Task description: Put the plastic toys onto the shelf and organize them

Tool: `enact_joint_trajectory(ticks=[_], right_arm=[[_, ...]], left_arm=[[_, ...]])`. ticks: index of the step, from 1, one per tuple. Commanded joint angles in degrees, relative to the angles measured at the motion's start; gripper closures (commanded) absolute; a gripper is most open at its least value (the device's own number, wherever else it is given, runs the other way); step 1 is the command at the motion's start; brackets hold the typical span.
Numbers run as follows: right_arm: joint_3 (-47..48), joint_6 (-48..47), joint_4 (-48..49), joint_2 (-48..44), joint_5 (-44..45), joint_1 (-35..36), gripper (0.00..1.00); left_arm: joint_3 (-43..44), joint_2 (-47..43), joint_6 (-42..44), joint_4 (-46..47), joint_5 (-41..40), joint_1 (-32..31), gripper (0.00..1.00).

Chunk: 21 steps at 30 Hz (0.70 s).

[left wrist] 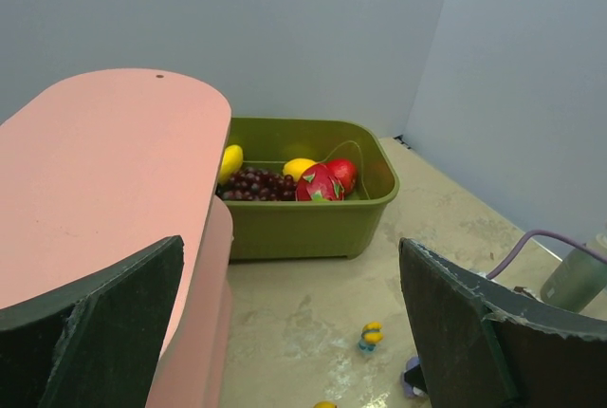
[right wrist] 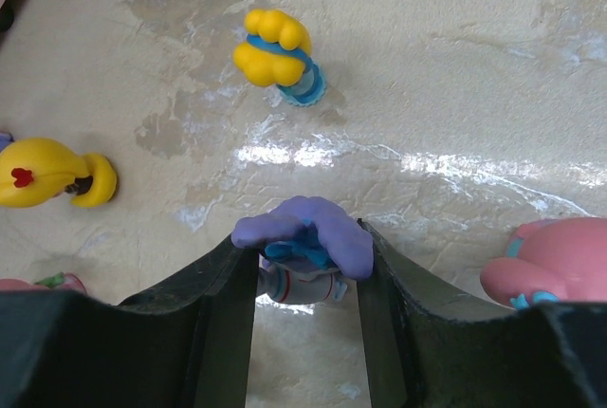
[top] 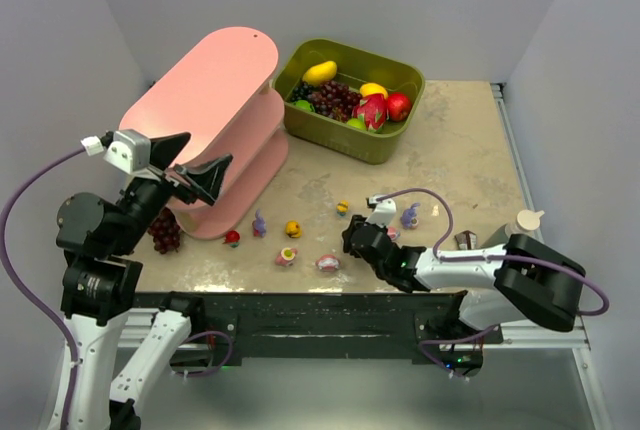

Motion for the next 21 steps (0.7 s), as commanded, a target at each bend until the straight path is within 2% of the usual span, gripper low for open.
enact_joint_trajectory(ticks=[1,7,17,21], right_arm=[[0.4,-0.5,-1.1,-3.1,2.9,0.3,0.88],[0.9,-1.9,-2.9,-7.3,1.8,0.3,1.0],[5.9,-7.7,-10.6,-20.5,-3.2,0.3,1.0],[11.2,-11.9,-15.6,-25.0,-3.9,0.3,1.0]], left_arm=[[0.7,-0.6,0.4,0.2,-0.7,0.3,0.0],[0.0,-1.7,0.7,0.0,-1.4,0.3,0.0],[-2.1,-3.8,0.4,-0.5,-2.5,0.3,0.01],[-2.2,-3.9,0.1,0.2,-2.8,0.3,0.0]])
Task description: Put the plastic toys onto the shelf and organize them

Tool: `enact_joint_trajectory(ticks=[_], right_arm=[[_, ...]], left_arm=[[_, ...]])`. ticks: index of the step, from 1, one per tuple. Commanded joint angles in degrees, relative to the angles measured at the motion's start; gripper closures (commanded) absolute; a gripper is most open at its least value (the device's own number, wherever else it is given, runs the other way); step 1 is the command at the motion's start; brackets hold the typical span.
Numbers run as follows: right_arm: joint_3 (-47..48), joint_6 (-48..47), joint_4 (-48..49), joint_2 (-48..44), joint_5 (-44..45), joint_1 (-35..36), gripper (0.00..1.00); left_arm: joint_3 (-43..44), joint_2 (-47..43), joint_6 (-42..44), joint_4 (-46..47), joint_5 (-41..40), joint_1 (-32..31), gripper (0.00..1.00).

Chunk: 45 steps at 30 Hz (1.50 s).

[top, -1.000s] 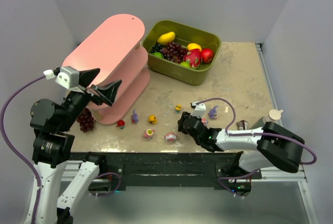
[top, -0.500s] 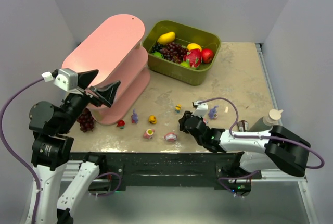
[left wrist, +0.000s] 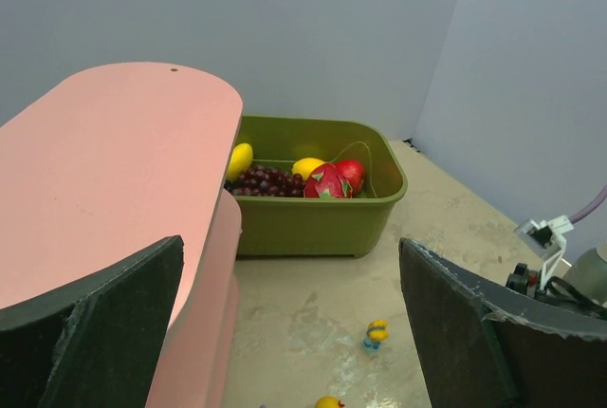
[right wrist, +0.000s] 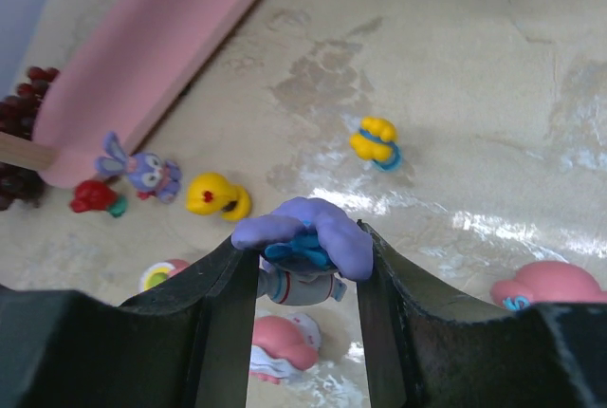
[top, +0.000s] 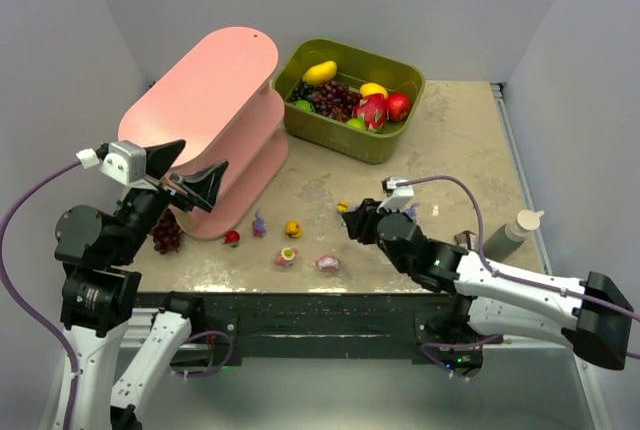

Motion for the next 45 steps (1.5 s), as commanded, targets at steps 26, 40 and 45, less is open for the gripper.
enact_joint_trajectory(ticks=[26,40,45], right_arm=[[37.0,-31.6,0.7,14.8,-20.4,-2.4,1.0],[39.3,-36.1,10.8,29.0,-35.6,-12.0,1.0],[38.8,-39.3,12.3,33.6,-41.8,-15.7,1.0]], left_arm=[[-8.3,-2.4,1.6,9.0,-7.6,0.6,0.0],[-10.6,-6.8,1.5,9.9,-9.0,0.6,0.0],[-11.6,-7.1,1.0,10.5,-10.1,0.8,0.01]])
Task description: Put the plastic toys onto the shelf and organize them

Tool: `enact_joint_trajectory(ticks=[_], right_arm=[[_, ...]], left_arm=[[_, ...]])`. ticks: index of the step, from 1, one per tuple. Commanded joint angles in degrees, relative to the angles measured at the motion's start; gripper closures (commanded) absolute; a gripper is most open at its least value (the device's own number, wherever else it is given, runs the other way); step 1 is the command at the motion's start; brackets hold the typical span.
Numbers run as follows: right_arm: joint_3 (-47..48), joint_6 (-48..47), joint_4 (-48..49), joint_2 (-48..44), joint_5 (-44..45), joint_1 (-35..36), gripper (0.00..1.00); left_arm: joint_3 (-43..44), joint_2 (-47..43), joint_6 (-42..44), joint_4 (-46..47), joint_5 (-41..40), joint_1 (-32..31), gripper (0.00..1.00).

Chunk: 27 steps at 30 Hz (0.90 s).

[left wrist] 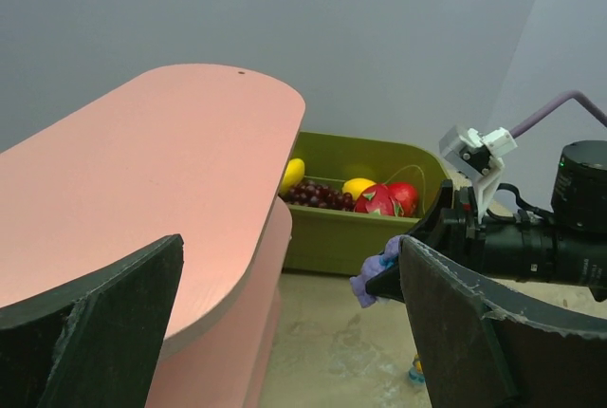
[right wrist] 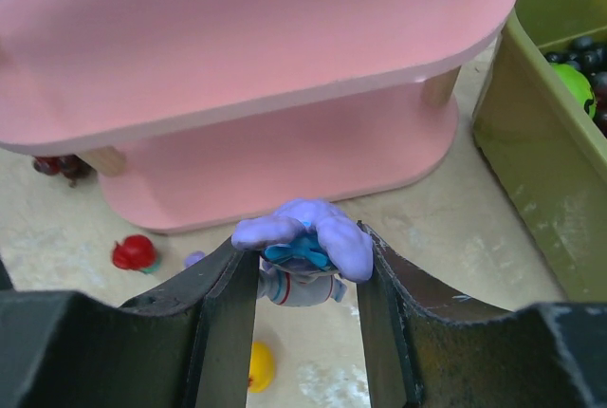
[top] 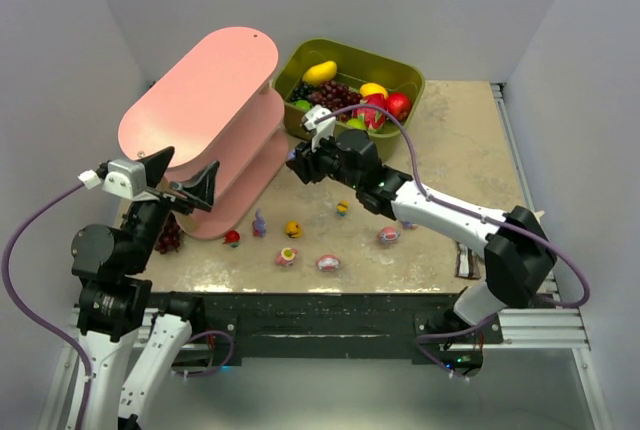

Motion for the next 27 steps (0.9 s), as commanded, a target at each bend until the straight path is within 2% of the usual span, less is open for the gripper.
enact_joint_trajectory(ticks=[1,9,16,27], right_arm=[[2.6,-4.2,5.5,2.4,-7.7,-3.8,1.0],[5.7,-8.8,9.1,12.9,-14.4,-5.8,1.0],[9.0,-8.2,13.7,20.3,-21.7,-8.0,1.0],[16.8,-8.1,12.2,29.9,-23.4,-9.3,1.0]], left_arm=[[-0.7,-0.1,-0.2,2.4,-1.7,0.9,0.0],[-1.7,-0.5,-0.9,3.2,-2.2,1.9,0.01],[-2.2,-1.3,-0.7,3.9,-3.2,2.0,0.01],[-2.5,-1.1,-0.9,4.2,-3.7,2.0,0.01]])
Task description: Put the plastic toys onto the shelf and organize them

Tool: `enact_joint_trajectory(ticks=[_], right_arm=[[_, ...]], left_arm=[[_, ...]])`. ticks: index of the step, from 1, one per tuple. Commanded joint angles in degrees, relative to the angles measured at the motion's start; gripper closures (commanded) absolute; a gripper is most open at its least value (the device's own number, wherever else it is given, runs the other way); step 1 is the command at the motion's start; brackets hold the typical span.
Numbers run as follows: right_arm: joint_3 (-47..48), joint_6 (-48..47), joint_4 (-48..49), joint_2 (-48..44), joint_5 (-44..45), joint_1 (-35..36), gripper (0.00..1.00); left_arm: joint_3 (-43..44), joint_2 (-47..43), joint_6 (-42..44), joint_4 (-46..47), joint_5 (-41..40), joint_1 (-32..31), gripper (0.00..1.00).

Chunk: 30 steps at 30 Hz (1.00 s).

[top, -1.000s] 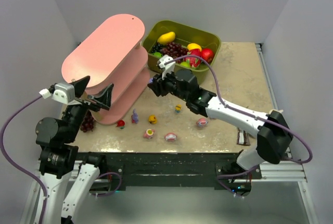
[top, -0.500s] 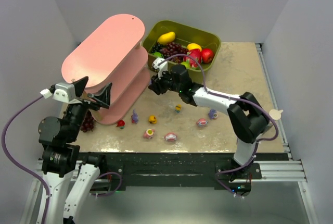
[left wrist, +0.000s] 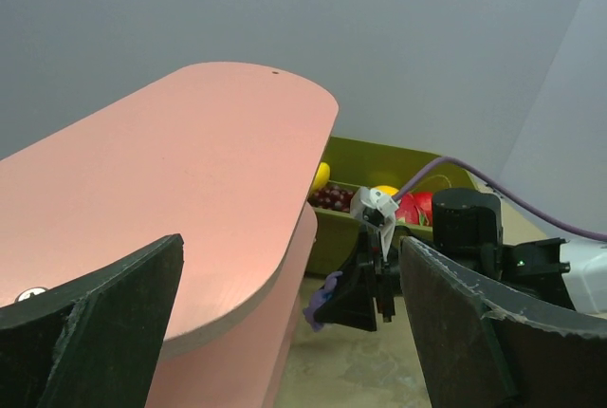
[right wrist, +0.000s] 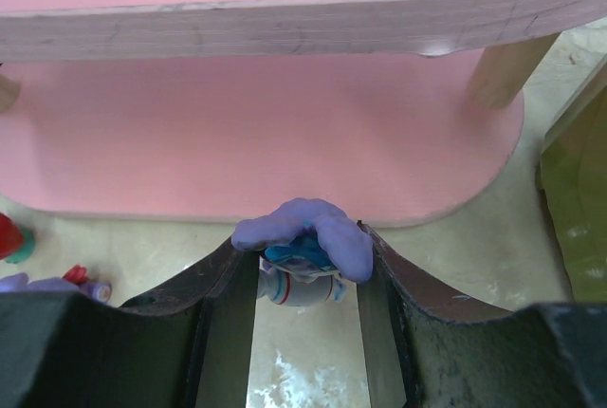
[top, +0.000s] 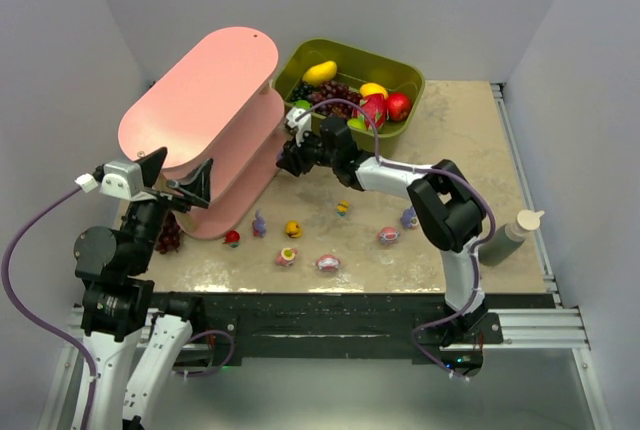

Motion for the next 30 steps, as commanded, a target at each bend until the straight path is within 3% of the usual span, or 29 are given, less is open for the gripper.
enact_joint_trajectory(ticks=[1,20,30], right_arm=[[4.7,-0.2,3.2,1.6,-2.1,-0.6,1.0],[7.7,1.6,8.6,8.1,-2.0,-0.9,0.99],[9.2,2.2,11.1,10.6,-3.2,-1.4,0.94]], left_arm=[[-0.3,0.0,-0.7,2.8,-0.7,0.5,0.01],[-0.4,0.7,-1.0,2.8,-0.8,1.3,0.01],[-0.5,0.8,-1.2,2.8,-0.8,1.6,0.01]])
